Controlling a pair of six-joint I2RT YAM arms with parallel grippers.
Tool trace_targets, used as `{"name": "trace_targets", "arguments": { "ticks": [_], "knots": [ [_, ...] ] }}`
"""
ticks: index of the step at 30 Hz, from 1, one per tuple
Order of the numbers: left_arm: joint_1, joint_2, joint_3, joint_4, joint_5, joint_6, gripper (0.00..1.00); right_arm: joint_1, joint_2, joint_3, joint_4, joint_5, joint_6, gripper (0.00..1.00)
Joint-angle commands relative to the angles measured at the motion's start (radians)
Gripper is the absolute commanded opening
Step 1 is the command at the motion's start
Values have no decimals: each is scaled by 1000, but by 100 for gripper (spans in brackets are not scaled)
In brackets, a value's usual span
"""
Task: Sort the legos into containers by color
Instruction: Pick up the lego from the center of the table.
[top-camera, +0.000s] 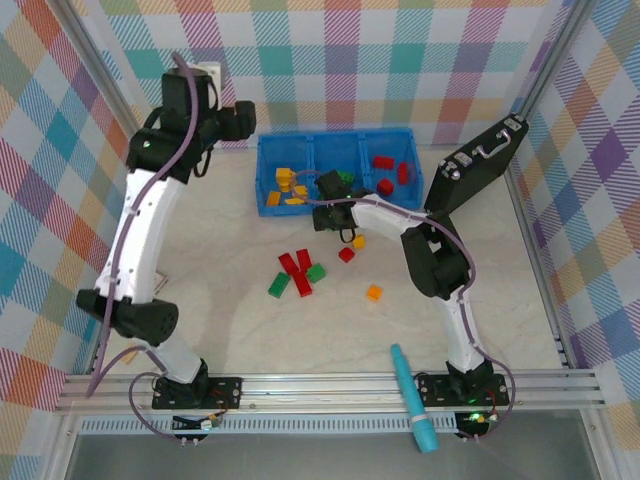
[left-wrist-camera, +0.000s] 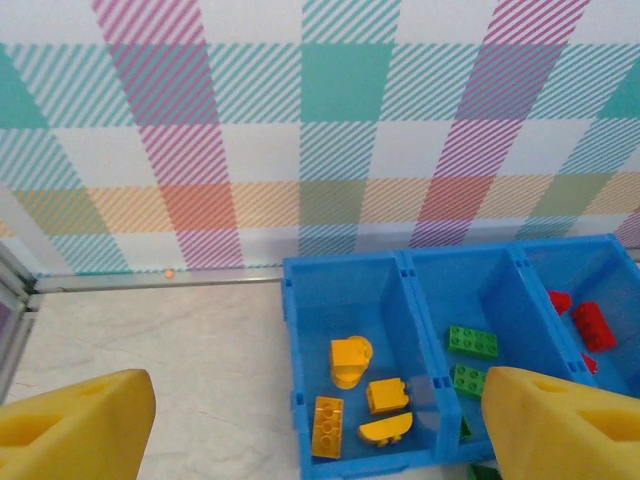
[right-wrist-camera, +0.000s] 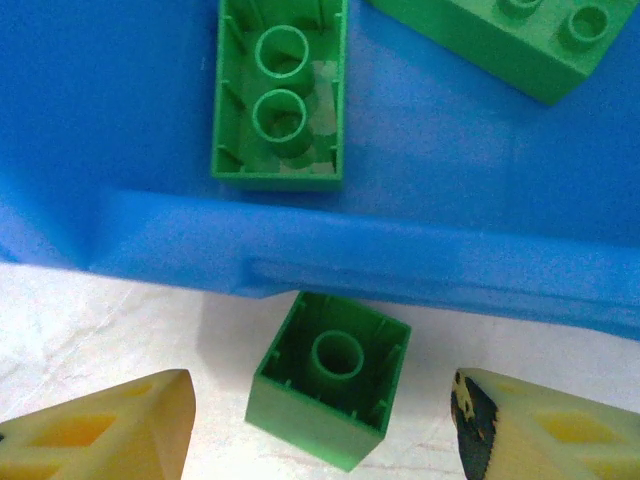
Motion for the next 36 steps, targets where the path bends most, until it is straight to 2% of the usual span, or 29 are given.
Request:
{"name": "trace_targets", "arguments": {
  "ticks": [1,7,12,19,21,25,29,36],
  "knots": [
    [15,-71,-45,-9,-21,38,85,3,28,69,-34,49,19,69],
    [16,-267,-137,-15,-20,72,89,3,76,120,-69,71,21,67],
    [16,-442,-230,29,-17,136,96,3,104,147,-99,81,31,63],
    [16,-588,-282,20,80,267,99,3,136,182,-142,90,40,55],
    [16,-613,-285,8,85,290,100,2,142,183,-151,93,41,52],
    [15,-648,-302,-4,87,325,100,3,141,179,-174,101,36,39],
    [16,-663,-331,0,51,349,100,3,81,125,-194,92,30,32],
    [16,-689,-416,13,34,373,100,3,-130,58,-276,102,-47,29]
  ]
}}
